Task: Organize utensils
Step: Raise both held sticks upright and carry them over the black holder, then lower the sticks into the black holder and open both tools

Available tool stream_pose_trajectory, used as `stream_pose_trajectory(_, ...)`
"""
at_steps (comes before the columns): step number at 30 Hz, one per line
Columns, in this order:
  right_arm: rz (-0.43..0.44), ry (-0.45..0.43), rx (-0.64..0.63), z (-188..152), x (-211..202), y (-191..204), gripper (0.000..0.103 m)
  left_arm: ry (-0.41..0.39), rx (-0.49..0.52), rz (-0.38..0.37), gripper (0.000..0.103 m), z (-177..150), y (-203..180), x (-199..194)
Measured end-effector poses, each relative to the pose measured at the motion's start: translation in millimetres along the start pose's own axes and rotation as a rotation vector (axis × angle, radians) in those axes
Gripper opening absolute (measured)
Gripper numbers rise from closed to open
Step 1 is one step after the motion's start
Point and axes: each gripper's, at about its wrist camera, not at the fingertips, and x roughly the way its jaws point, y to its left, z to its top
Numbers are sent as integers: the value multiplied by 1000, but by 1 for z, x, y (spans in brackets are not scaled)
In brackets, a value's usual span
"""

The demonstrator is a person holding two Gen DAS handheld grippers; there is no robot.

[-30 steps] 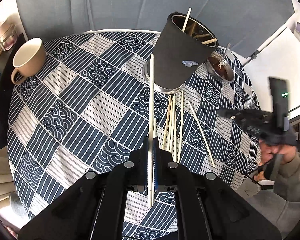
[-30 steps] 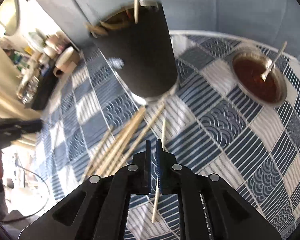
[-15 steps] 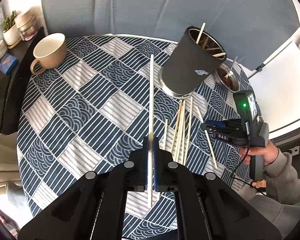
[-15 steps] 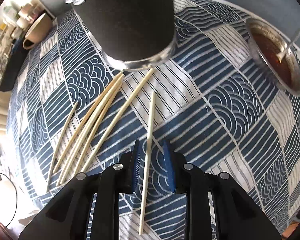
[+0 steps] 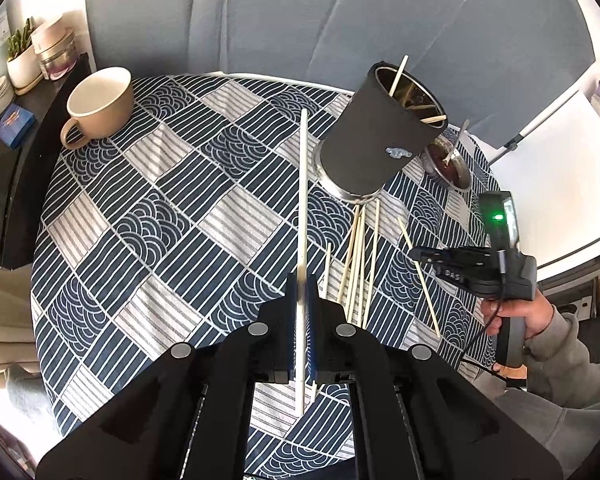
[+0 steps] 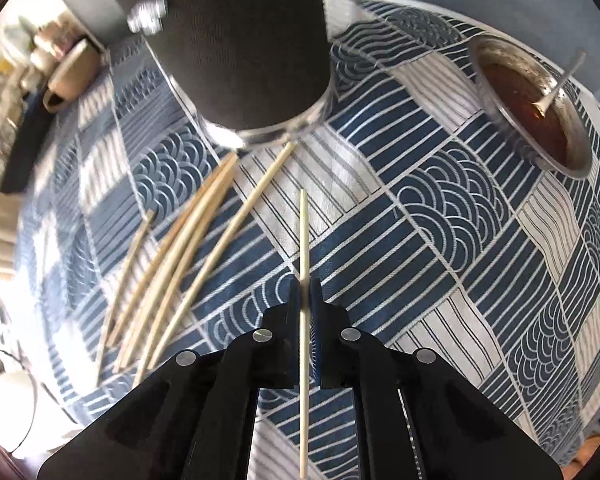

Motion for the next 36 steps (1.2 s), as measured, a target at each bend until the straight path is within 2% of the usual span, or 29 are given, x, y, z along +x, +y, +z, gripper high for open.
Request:
stream_pose_trajectory(7, 53, -148, 18, 6, -66, -4, 4, -14, 41, -9, 4, 19, -12, -2)
stream_pose_trajectory(19, 94, -362, 8, 34, -161, 1, 5, -90, 169, -29, 5, 64, -55, -18)
stream_pose_trajectory(31, 100, -508, -32, 84, -214, 9, 5, -165, 206, -67, 5, 117, -81, -27)
stream_pose_trajectory(36, 88, -510, -77, 108, -214, 18, 5, -186, 212, -145, 5, 143, -89, -19)
